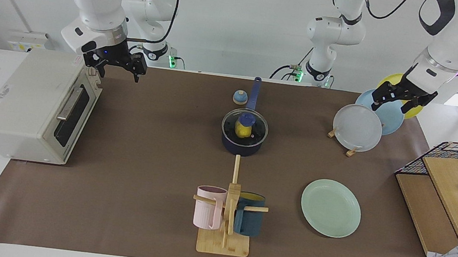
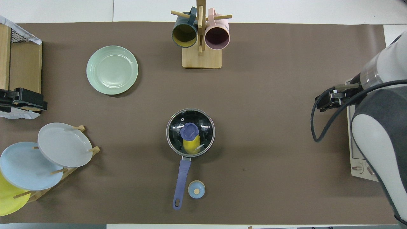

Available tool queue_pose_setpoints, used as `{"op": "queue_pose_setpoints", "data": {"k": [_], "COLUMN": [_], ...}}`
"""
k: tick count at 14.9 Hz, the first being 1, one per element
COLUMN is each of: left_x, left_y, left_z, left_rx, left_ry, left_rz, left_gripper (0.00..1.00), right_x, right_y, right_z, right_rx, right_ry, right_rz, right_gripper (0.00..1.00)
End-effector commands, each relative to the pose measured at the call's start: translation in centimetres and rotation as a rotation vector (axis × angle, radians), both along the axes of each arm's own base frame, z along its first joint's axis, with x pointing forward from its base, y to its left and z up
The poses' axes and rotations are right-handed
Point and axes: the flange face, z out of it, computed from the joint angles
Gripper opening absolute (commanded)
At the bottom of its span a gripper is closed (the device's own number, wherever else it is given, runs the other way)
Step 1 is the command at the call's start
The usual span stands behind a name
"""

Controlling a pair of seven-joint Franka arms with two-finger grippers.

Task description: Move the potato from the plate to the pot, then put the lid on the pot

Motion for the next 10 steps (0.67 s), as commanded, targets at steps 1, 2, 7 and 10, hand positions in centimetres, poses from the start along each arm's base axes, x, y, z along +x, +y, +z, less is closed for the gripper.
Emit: {"op": "queue_pose_setpoints", "data": {"k": [1,2,7,10], "left_x": [-0.8,-0.8,-0.8,-0.8], "left_y": [0.3,0.3,0.3,0.3], "left_z": [0.1,0.1,0.1,0.1], "left_rx": [0.015,0.015,0.015,0.015], "left_ry": [0.001,0.001,0.001,0.000], "left_rz": [0.012,0.012,0.012,0.012], "left_gripper": [1.00,1.00,1.00,1.00], "right_x": [-1.6,-2.0,-1.5,-0.8], "right_y": [-0.7,-0.7,-1.5,-1.7], "right_z": [-0.6,-0.7,-0.8,-0.6], "right_rx": [0.015,0.014,0.022,0.026], "right_ry": [-0.030,-0.034,-0.081,-0.115], "right_rz": [0.002,0.003,0.014,0.016], "right_gripper": [1.00,1.00,1.00,1.00]}}
